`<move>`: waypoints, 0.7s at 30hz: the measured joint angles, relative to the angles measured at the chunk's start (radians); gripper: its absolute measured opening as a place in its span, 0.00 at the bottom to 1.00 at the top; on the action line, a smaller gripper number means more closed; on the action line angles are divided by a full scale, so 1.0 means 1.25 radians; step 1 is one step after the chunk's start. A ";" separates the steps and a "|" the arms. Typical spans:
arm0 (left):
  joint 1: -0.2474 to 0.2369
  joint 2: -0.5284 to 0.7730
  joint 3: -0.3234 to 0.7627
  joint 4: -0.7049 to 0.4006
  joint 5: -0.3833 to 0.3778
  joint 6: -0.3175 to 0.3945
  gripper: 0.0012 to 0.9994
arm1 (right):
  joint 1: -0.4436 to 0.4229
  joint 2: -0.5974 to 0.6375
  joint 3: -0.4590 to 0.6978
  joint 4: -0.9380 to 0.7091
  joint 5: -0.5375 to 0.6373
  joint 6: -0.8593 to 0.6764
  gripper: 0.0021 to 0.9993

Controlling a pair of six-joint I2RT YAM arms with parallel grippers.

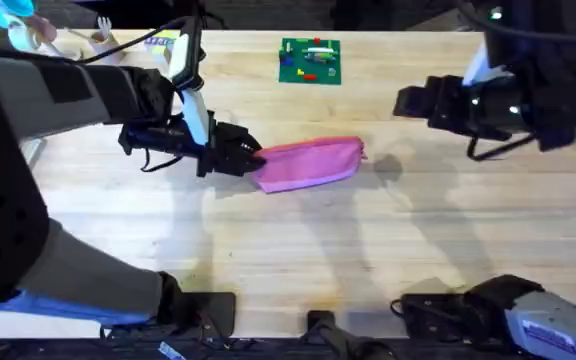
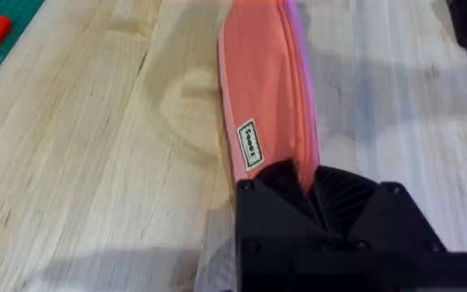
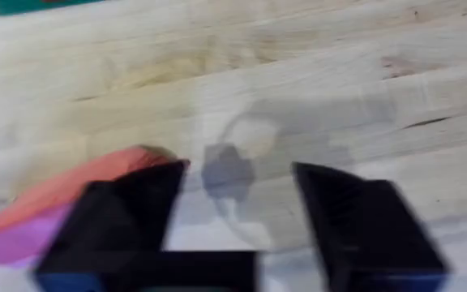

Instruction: Unzip the bag, pick up the pens from the table one at a time and place them inside, then zip the bag closed.

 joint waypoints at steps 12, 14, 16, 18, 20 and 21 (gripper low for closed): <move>0.000 0.000 0.000 0.001 0.000 0.000 0.04 | 0.033 -0.100 0.000 -0.036 -0.016 -0.009 1.00; 0.000 0.000 0.000 0.001 0.000 0.000 0.04 | 0.033 -0.101 0.000 -0.037 -0.019 -0.009 1.00; 0.000 0.000 0.000 0.002 0.001 0.002 0.18 | 0.033 -0.101 0.000 -0.036 -0.021 -0.009 1.00; 0.002 0.000 0.000 0.003 0.007 0.000 0.50 | 0.033 -0.101 0.000 -0.036 -0.022 -0.009 1.00; 0.002 0.000 0.000 0.002 0.011 0.000 0.82 | 0.033 -0.101 0.000 -0.037 -0.022 -0.009 1.00; 0.003 0.000 0.000 0.002 0.013 -0.001 0.94 | 0.033 -0.101 0.000 -0.037 -0.022 -0.009 1.00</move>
